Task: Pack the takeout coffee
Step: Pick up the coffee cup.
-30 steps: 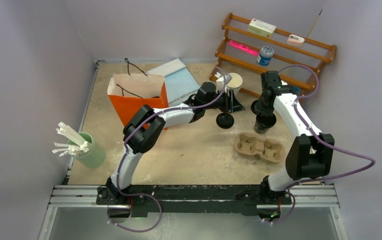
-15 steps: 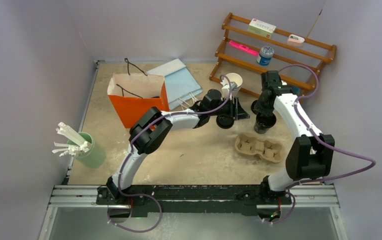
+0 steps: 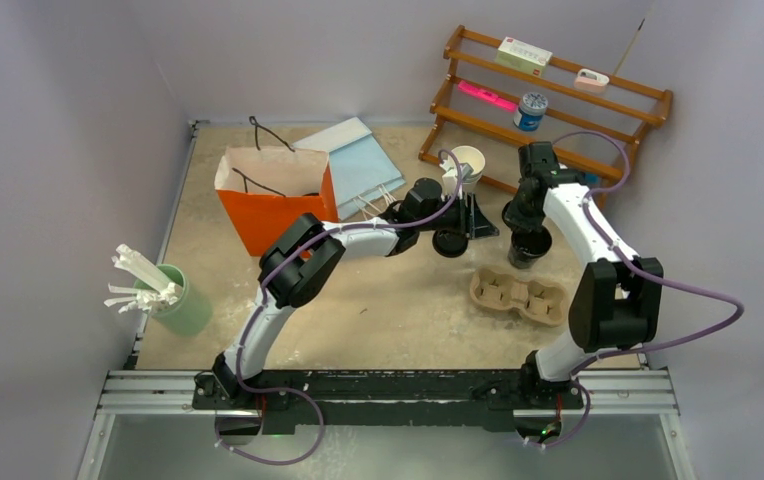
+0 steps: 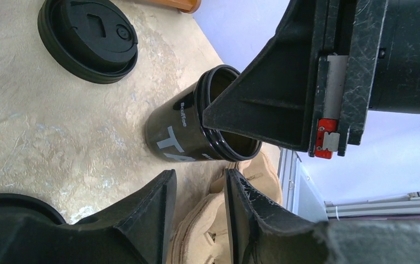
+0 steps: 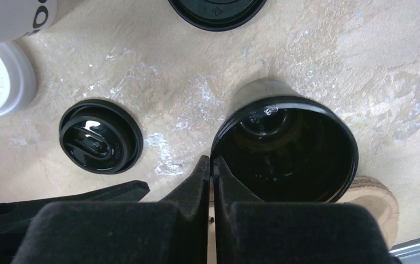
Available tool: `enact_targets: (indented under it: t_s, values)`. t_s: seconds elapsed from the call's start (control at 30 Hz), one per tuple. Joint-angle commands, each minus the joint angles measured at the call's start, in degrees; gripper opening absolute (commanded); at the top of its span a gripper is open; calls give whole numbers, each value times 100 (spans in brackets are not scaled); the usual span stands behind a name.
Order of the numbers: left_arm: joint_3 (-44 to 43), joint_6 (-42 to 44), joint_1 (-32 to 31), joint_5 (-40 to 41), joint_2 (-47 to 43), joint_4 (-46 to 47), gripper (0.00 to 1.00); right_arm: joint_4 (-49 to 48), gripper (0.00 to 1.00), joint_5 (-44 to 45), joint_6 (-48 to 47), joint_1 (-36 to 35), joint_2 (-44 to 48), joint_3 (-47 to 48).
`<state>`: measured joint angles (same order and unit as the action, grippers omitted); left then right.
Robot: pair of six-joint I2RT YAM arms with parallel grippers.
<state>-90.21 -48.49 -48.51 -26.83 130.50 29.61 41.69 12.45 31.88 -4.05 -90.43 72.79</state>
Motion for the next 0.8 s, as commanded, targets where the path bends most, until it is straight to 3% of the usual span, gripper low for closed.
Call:
enact_targets:
  t_s: [0.0,0.77]
  values:
    - [-55,-88,6,2,92,402,39,238,0,24,-75,28,84,363]
    - [-215,-649,-88,-86,376,1038,39,1012,0,-100,-28,28,306,960]
